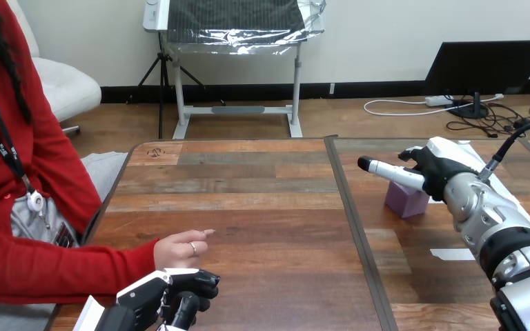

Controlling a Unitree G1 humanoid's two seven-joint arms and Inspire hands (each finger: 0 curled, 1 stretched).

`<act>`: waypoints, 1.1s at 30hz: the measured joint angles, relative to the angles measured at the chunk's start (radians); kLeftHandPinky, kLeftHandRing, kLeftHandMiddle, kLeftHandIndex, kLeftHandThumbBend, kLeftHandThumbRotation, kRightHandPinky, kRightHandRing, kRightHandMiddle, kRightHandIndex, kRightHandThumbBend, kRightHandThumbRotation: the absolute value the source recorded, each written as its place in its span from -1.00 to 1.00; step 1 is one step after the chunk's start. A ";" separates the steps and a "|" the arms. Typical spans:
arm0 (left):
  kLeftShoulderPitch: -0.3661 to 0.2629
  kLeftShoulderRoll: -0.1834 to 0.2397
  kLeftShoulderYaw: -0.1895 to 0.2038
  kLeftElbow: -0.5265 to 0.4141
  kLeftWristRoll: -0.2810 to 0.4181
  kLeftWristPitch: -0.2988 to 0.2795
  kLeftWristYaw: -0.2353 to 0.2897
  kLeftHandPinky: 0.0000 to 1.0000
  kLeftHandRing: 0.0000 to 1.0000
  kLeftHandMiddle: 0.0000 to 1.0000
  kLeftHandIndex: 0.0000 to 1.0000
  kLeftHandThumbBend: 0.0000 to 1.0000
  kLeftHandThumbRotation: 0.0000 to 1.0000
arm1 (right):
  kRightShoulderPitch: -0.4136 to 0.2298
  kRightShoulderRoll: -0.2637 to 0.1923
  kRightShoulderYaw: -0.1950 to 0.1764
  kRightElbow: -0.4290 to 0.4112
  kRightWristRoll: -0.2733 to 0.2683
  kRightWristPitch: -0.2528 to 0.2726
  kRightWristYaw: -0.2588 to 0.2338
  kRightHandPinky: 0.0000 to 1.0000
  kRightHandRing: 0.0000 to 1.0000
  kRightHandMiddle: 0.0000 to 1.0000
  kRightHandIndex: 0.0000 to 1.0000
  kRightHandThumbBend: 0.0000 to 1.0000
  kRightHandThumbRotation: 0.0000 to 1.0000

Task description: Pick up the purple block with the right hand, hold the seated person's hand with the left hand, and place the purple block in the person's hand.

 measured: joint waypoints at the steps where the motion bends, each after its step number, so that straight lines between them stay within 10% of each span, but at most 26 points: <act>1: 0.000 0.000 0.000 0.000 0.000 0.000 0.000 0.14 0.28 0.33 0.29 -0.11 0.70 | 0.000 0.000 0.000 0.000 0.000 0.001 0.002 0.27 0.59 0.65 0.83 0.71 1.00; 16: 0.001 0.000 0.000 0.000 0.001 0.000 0.000 0.14 0.28 0.33 0.29 -0.14 0.71 | -0.002 -0.001 0.003 0.000 -0.008 0.002 0.013 0.14 0.38 0.47 0.68 0.66 1.00; 33: 0.003 0.000 0.000 0.000 0.001 0.001 0.000 0.15 0.29 0.34 0.30 -0.11 0.72 | -0.010 0.001 0.008 0.001 -0.022 -0.001 -0.020 -0.18 0.04 0.13 0.06 0.64 1.00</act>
